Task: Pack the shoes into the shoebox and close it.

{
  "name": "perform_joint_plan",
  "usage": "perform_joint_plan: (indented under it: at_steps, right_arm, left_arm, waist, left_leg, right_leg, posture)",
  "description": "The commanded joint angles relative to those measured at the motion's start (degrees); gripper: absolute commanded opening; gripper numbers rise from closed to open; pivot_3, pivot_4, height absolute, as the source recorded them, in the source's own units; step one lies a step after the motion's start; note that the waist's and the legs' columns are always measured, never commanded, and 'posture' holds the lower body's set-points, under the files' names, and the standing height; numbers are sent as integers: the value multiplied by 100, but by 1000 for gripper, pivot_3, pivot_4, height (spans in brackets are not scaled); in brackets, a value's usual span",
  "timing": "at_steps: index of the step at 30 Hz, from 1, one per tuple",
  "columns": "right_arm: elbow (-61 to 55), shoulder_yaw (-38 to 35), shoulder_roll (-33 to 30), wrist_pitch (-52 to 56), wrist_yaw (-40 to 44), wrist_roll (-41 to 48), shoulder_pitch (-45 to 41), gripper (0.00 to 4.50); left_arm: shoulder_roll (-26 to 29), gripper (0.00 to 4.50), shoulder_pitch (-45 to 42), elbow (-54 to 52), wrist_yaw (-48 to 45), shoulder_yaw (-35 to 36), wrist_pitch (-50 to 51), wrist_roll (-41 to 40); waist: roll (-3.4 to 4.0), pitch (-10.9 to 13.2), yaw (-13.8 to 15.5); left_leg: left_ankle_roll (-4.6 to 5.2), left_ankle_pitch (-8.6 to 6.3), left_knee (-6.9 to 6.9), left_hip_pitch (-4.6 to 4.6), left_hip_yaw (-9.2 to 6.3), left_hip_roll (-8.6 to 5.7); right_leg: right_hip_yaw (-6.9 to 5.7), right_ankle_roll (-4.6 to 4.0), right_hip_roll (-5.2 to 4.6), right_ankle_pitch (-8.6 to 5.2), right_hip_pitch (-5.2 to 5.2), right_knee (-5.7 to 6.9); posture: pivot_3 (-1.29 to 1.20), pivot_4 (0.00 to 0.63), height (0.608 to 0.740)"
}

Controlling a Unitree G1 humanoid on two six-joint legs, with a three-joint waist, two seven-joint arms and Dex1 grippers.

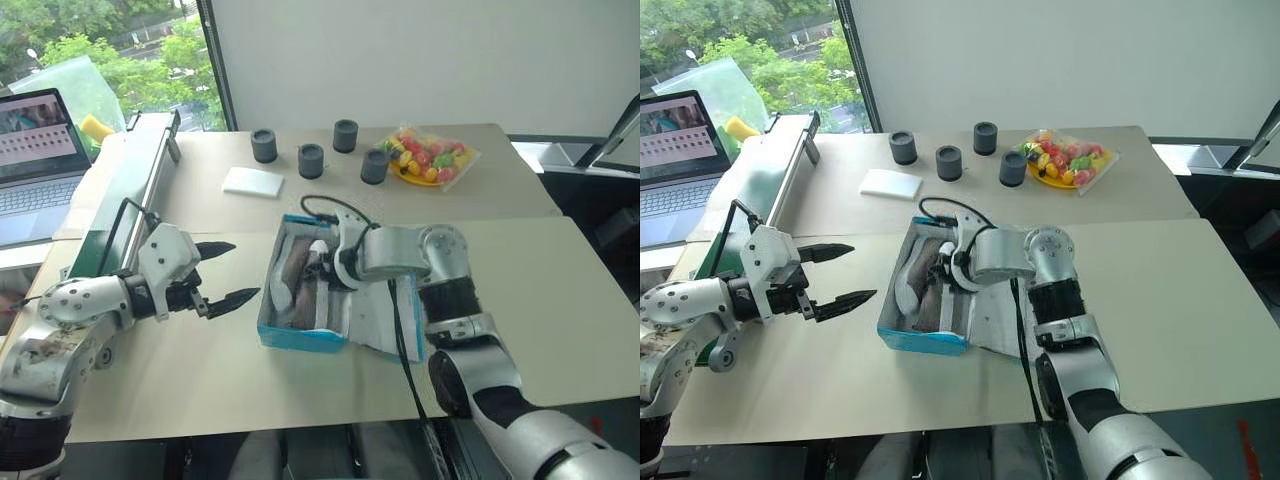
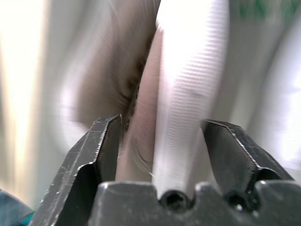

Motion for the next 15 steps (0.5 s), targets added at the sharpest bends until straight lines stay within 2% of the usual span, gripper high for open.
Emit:
perform_joint_plan:
  at_steps: [1,5,8,11,13,15]
  right_arm:
    - [-383,-31,-232,-101,1036,-710,-484,3275]
    - [-884,327,-844,-367,2686,-1819,-1047,3275]
    - [-1349,372,-997,-509,3920,-2086,-982,3275]
    - [-2219,85,-1392,-42,5463,-1414,-474,2669]
    - [-2880,-51,-2019,377,6591,-947,23,1946]
    - [-3289,-410,-2682,832,7597,-118,626,1296]
  left_arm:
    - [26,4500,-111,-10,-16,20,-81,19]
    - [-20,4500,-220,76,1,-69,-111,48]
    - [-58,4500,-190,42,1,-59,-110,24]
    - [-59,4500,-53,-41,-77,15,-90,-56]
    - [-19,4500,65,-48,-173,79,-104,-98]
    - [20,4500,162,-7,-257,139,-142,-97]
  waist:
    - [0,0,4]
    - [4,5,10]
    - [3,4,18]
    - [3,4,13]
    - [3,4,38]
    - [1,5,129]
  left_leg:
    - [1,-1,-3,0,-1,1]
    - [4,-2,0,-11,0,-2]
    - [5,-3,0,-11,-1,-1]
    - [13,-8,0,-8,0,4]
    - [14,-9,1,-10,-4,8]
    - [14,-9,6,-18,-9,9]
  right_leg:
    - [-2,0,1,0,0,-2]
    - [-1,1,-2,-1,-8,-2]
    - [-3,2,-1,-1,-9,-3]
    - [-1,1,1,-1,-7,-1]
    - [-3,2,-2,-1,-3,-2]
    - [-9,4,-8,-3,-1,-8]
  posture:
    - [0,150,740]
    - [0,150,740]
    - [0,150,740]
    - [0,150,740]
    - [0,150,740]
    - [0,150,740]
